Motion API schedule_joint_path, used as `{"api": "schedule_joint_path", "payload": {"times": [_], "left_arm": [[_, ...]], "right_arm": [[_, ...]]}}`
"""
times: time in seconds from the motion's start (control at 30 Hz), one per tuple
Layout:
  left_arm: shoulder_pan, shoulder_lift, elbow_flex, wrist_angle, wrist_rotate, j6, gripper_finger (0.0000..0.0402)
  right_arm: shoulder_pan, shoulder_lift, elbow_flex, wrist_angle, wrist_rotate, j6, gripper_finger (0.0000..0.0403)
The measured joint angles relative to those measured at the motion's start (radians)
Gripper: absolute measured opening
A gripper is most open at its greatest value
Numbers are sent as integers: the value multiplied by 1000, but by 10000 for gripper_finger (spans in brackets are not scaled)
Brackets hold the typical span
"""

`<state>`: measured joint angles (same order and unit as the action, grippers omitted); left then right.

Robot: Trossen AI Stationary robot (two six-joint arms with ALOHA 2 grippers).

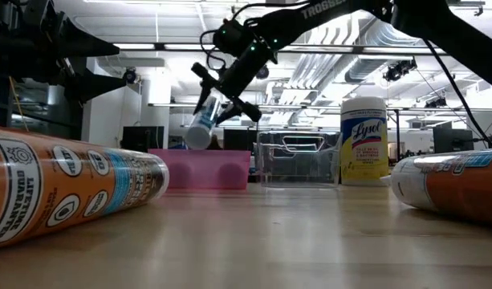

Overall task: Pick & place silicon tubes, Sealant and Lysol wipes
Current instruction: Put the blue sealant into the red bin

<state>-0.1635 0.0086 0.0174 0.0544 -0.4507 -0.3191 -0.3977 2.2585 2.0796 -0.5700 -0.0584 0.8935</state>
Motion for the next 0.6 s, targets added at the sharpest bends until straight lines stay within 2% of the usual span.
{"api": "schedule_joint_path", "payload": {"times": [0.23, 0.6], "left_arm": [[0, 0, 0, 0, 0, 0, 370], [0, 0, 0, 0, -1, 0, 370]], "right_arm": [[-15, 0, 0, -89, 27, -35, 212], [-15, 18, 0, -80, 44, -42, 212]]}}
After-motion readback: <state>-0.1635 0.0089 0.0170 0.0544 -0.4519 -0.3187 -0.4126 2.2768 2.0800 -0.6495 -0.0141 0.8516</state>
